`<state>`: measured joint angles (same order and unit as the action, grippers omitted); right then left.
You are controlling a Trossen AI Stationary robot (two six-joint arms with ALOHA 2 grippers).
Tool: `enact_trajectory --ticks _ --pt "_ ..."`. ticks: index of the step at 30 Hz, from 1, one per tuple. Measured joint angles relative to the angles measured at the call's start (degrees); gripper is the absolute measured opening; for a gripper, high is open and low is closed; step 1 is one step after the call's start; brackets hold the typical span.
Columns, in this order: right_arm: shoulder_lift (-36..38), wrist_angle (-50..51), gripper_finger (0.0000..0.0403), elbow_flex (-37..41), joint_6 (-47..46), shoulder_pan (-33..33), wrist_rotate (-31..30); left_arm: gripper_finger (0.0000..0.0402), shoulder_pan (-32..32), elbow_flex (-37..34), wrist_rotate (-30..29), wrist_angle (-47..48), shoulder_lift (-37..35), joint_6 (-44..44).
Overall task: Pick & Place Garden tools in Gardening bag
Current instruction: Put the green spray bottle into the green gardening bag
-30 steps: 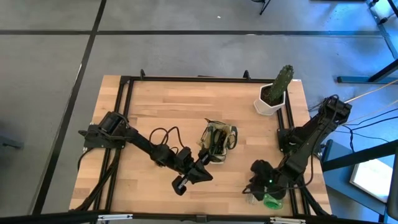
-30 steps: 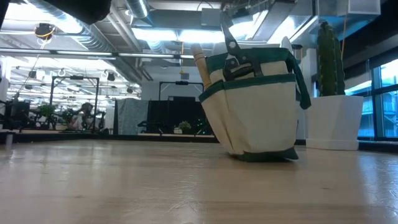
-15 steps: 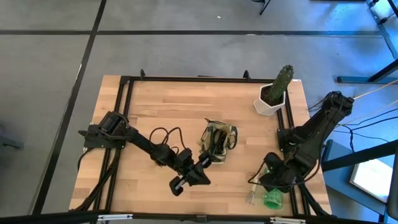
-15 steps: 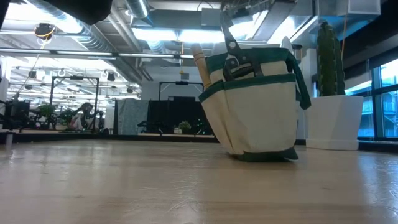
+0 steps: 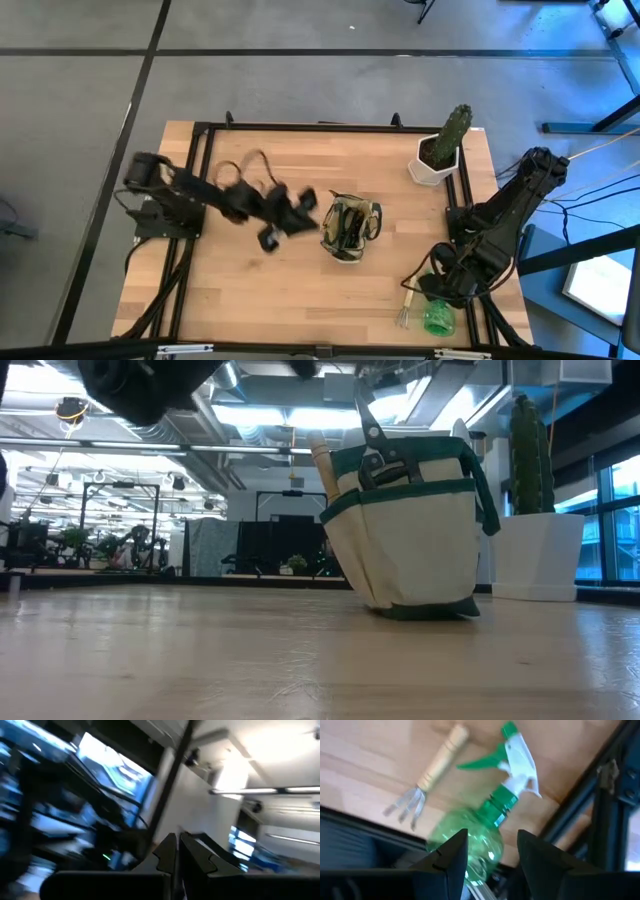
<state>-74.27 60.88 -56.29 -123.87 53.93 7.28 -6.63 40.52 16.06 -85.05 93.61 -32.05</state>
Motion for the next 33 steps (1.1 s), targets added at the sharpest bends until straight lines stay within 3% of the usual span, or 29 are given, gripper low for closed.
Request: enact_trajectory --ticks 4,10,15,19,24,33 --pt "-1.33 -0.14 0.0174 0.00 -2.49 -0.04 -1.06 0.0015 5.73 -7.74 -0.21 -0.26 -8.86 -0.04" --pt "-3.90 -2.51 0.0210 0.00 -6.16 -0.02 3.59 0.0015 10.42 -13.21 -0.35 -0.01 -15.58 0.69" --pt "-4.80 -2.91 0.0262 0.00 -8.78 -0.21 4.66 0.0015 13.07 -13.56 0.09 0.08 -16.33 3.08" --pt "-4.82 -0.39 0.0287 0.00 -10.23 -0.79 0.64 0.0015 14.83 -13.56 0.60 2.87 -16.31 2.14" --pt "-4.80 2.42 0.0288 1.08 -10.47 -1.84 -0.65 0.0015 16.98 -13.56 3.59 2.60 -16.32 -1.56" --pt "-4.80 -8.35 0.0282 7.58 -9.79 -1.84 1.53 0.0015 17.79 -13.56 5.00 2.47 -16.32 -1.77"
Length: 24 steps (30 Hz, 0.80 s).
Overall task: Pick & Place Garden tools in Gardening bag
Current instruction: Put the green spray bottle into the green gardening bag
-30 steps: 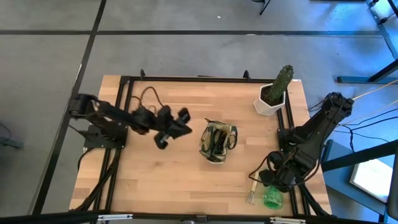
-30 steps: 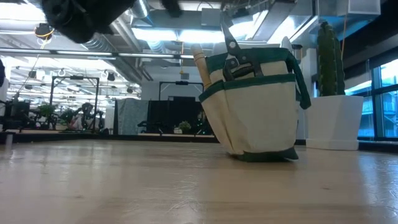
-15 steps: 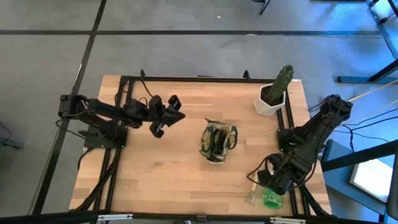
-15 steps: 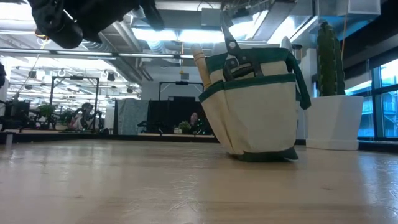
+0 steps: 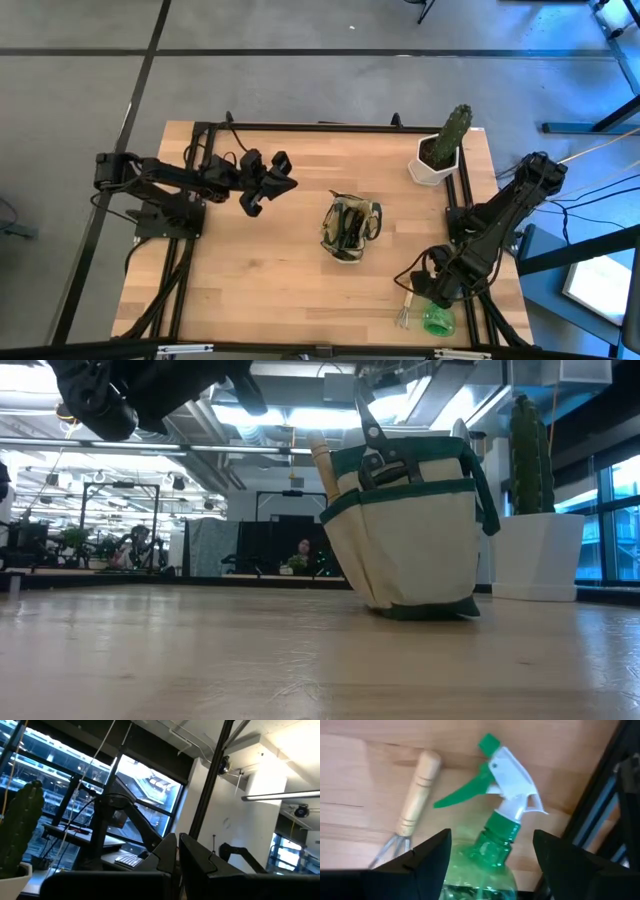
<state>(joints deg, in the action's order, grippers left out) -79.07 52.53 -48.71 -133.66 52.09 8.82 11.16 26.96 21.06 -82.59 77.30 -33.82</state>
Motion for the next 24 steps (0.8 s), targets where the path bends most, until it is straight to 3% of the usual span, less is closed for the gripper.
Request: enact_trajectory --ticks 24 --pt "0.00 -6.06 0.0282 5.79 -0.92 1.84 3.16 0.0015 -1.47 0.04 -0.07 0.02 0.04 0.04"
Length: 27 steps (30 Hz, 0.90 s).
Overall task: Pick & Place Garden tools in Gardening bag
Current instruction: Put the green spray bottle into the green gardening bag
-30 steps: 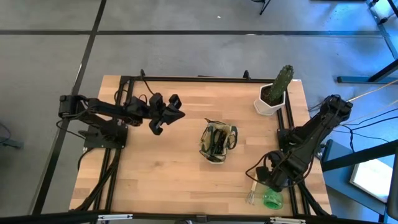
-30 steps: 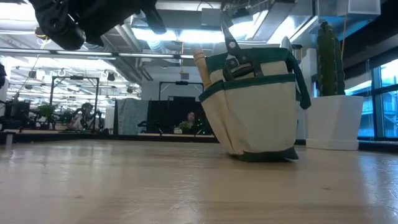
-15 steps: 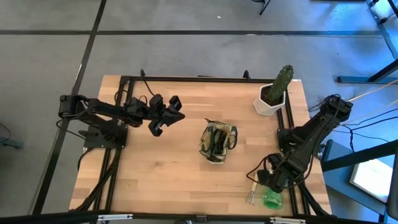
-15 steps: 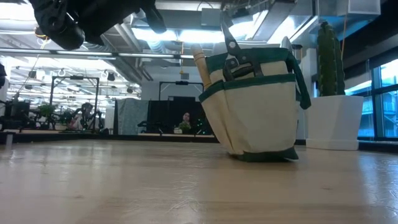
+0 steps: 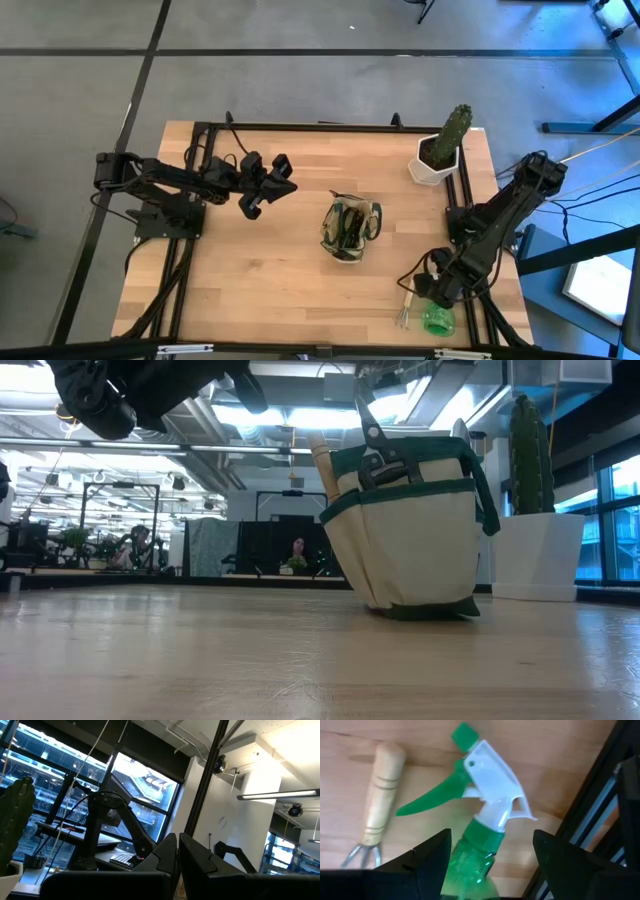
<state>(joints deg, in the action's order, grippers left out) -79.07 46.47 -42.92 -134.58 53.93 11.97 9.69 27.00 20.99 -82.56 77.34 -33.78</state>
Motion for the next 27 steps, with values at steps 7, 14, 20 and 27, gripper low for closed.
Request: enact_trajectory --ticks 7,14,20,27 --pt "-1.16 -2.17 0.0282 0.81 0.00 0.29 0.12 0.0015 0.00 0.00 0.04 0.00 0.00 0.00" --pt "-3.78 -5.44 0.0281 0.84 0.24 0.55 0.26 0.0015 0.00 0.00 0.09 0.00 0.00 0.01" --pt "-4.86 -5.28 0.0281 0.81 0.46 0.71 0.33 0.0015 -0.02 0.00 0.09 -0.04 0.02 0.02" --pt "-5.68 -5.15 0.0276 0.79 0.66 0.86 0.72 0.0015 -0.67 0.02 0.11 -0.39 0.02 0.20"
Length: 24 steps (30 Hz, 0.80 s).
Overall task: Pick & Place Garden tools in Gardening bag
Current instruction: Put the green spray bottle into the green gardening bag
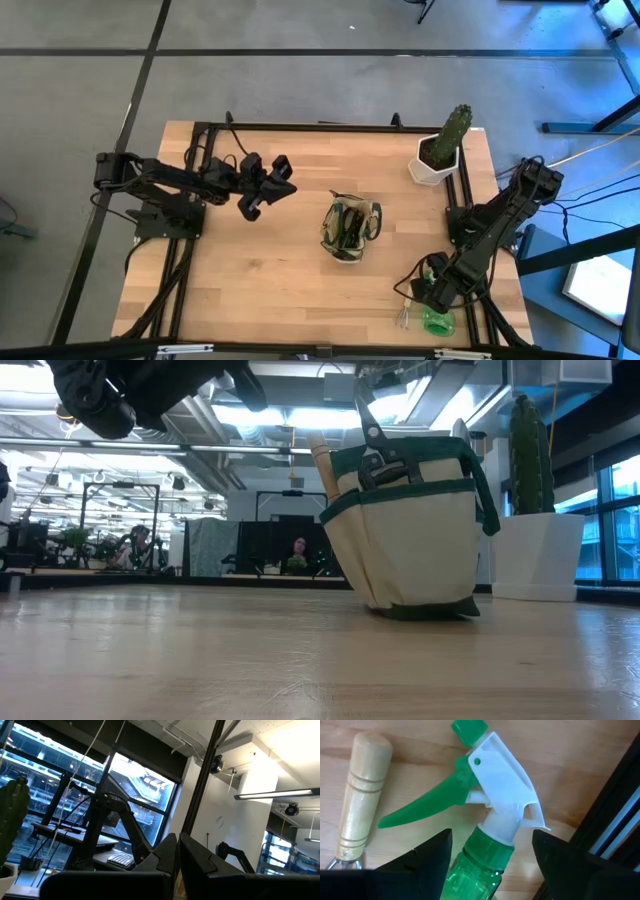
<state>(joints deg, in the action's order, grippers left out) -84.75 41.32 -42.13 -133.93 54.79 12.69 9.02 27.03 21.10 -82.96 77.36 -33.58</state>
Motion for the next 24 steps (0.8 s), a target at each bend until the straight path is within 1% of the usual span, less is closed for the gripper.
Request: enact_trajectory --ticks 12,24 --pt "-0.04 -0.24 0.0242 0.00 0.00 0.04 0.02 0.0015 -0.50 0.00 0.04 -0.93 0.00 0.26" --pt "-0.07 -0.20 0.0240 0.00 -0.02 0.06 -0.28 0.0015 -0.75 0.00 0.04 -1.27 0.00 0.28"
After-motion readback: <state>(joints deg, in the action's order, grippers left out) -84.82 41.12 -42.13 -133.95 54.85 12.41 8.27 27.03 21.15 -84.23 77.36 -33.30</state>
